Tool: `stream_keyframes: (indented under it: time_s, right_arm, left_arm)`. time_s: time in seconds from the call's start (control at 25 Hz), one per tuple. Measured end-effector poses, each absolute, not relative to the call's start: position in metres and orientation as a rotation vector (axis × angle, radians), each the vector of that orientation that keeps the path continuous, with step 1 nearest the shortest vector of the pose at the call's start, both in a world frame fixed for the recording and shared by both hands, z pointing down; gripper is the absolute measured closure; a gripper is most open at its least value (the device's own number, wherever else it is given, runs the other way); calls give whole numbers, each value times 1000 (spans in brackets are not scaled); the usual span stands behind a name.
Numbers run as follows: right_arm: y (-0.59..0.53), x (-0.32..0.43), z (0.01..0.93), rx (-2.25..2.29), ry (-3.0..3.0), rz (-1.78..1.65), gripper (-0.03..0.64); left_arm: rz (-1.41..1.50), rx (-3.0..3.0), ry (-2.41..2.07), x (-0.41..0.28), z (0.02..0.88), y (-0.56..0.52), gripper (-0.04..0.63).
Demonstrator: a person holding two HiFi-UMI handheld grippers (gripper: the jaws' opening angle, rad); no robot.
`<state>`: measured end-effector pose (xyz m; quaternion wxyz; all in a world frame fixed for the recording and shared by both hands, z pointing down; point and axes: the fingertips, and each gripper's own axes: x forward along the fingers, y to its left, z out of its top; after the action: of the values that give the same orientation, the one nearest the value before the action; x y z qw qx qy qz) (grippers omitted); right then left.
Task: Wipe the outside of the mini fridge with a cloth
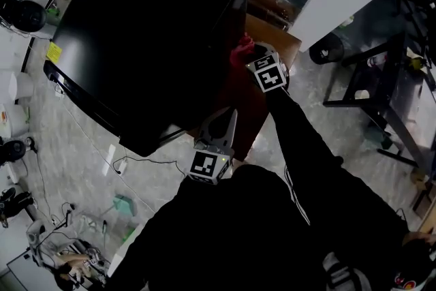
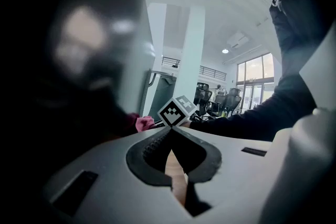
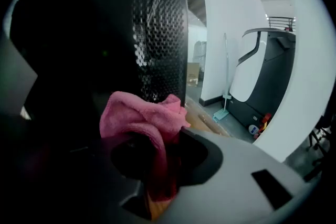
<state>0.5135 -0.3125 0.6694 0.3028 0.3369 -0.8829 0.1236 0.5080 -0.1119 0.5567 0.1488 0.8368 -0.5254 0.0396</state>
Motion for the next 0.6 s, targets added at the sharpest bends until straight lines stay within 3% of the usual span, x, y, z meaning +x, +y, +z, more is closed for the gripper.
stream_keyframes:
  time_s: [0.36,0.6]
  right_arm:
    - [-201,513,543,1024,-2626,405,511]
    - [-92,463,459,1041,-2748,413,511]
  left_arm:
    - [89,2603,-1247,492,511,-42,591]
    - [7,2716,-1101,434,464,25,591]
